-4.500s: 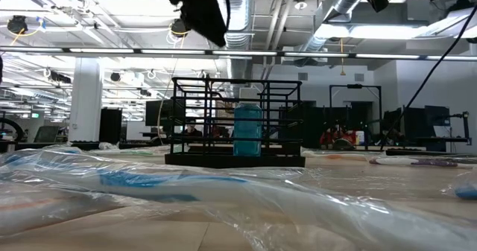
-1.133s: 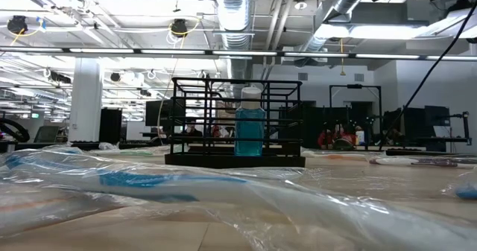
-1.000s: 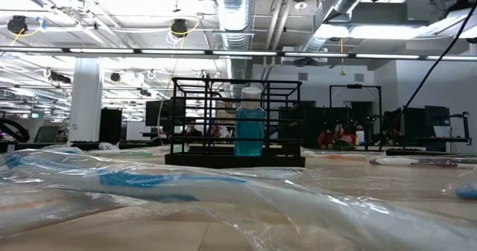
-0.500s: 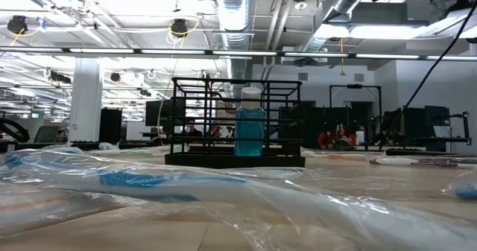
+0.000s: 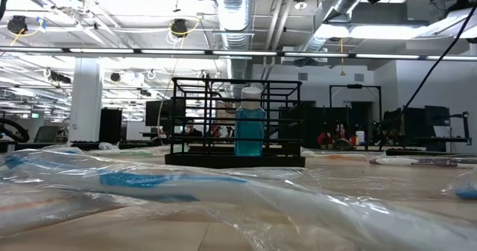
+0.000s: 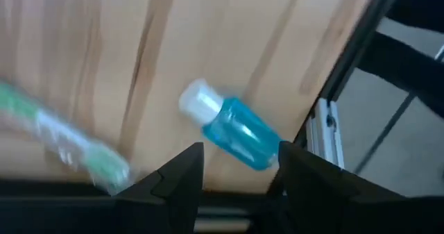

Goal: Pick & Place toothbrushing station
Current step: Put the mouthwash into the middle section of the mesh organizer

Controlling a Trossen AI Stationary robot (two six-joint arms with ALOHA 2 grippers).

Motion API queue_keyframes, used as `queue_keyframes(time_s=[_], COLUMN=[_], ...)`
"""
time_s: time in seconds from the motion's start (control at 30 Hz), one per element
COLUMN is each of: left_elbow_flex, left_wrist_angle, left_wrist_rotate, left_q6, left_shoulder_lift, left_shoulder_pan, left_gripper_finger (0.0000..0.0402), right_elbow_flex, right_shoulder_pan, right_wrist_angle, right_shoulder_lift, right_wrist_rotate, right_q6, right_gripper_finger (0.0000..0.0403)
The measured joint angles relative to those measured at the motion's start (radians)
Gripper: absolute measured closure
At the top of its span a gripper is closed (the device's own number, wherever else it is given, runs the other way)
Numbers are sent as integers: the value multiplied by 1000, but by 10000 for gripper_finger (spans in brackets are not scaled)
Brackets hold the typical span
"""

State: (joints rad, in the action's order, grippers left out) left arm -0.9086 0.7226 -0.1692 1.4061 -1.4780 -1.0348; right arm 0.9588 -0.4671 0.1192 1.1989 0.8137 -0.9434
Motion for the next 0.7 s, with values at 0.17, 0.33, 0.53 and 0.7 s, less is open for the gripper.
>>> queue_keyframes(time_s=[0.17,0.33,0.53,0.7], left_elbow_flex=[28,51,52,52], left_wrist_angle=[-29,-77,-74,-81], left_wrist_rotate=[-39,-16,7,-24], left_q6=[203,383,546,547], left_shoulder_lift=[0,0,-2,-21], left_shoulder_pan=[-6,-13,-35,-30], left_gripper_finger=[209,180,149,145], right_elbow_flex=[0,0,0,0], right_shoulder_pan=[-1,-1,-1,-1], right_wrist_angle=[4,4,4,4], right_shoulder_lift=[0,0,0,0], right_wrist_rotate=[-15,-67,-132,-162], right_q6=[8,49,102,134], right_gripper_finger=[403,403,403,403])
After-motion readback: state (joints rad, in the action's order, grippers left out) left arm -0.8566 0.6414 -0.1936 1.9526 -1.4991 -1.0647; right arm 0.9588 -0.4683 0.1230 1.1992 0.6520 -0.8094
